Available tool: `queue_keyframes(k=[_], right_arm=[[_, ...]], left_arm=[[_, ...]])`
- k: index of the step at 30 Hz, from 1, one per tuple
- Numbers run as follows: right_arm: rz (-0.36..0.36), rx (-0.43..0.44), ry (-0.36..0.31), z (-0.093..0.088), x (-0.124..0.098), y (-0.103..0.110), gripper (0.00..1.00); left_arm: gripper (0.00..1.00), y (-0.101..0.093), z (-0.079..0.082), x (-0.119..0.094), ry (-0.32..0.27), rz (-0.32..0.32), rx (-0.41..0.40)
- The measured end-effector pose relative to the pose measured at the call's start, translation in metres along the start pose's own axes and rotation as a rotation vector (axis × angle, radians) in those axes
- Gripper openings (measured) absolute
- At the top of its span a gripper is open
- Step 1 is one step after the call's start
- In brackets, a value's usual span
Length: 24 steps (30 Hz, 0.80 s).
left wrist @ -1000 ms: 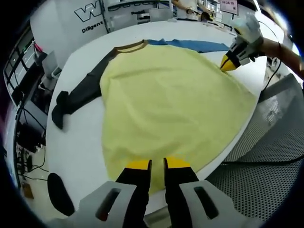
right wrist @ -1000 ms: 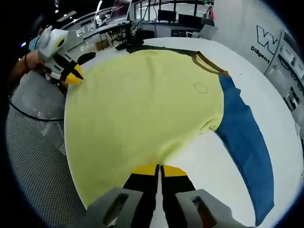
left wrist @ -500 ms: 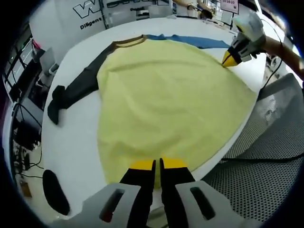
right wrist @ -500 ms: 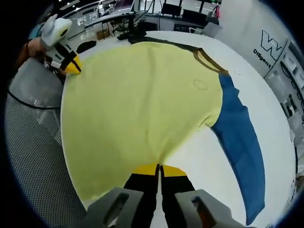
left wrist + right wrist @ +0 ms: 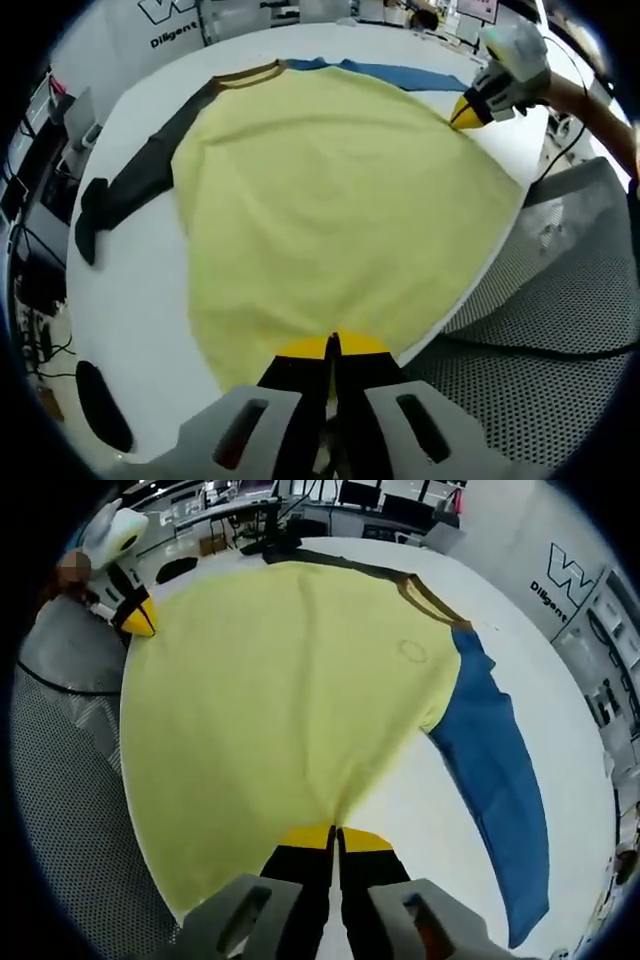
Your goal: Fold the garment on the visible template until the final outline fits inside the template.
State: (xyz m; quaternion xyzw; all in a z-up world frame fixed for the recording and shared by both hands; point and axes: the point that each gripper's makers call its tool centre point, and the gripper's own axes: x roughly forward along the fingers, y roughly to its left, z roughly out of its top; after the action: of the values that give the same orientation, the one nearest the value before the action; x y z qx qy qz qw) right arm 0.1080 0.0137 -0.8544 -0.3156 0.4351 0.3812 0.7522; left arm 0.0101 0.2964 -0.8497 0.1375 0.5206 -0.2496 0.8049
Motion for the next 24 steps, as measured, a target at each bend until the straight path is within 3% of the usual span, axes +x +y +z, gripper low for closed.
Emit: queue_keyframes(k=[3,12,15,18,21,24], right_arm=[[-0.002,0.003,0.002,-0.002,-0.001,-0.002,0.0],[0.003,0.064,0.007,-0.01,-0.003,-0.006,0.0],[0.046,0.151,-0.026,-0.006,-0.004,-0.004,0.0],[0.07,0.228,-0.135,0.009,-0.011,-0.005,0.0],[0.013,0.25,-0.187,0.014,-0.022,-0.02,0.0],[-0.054,0.276,-0.223,0.015,-0.03,-0.038,0.04]], left_arm=[[0.0,-0.004,-0.001,0.0,0.008,-0.006,-0.046],[0.0,-0.012,0.002,0.002,0.017,-0.028,-0.057],[0.0,-0.012,0.002,0.002,0.017,-0.03,-0.06],[0.0,-0.012,0.002,0.002,0.014,-0.032,-0.059],[0.0,-0.011,0.005,0.002,-0.017,-0.017,0.01],[0.0,-0.011,0.007,0.001,-0.032,-0.007,0.028]])
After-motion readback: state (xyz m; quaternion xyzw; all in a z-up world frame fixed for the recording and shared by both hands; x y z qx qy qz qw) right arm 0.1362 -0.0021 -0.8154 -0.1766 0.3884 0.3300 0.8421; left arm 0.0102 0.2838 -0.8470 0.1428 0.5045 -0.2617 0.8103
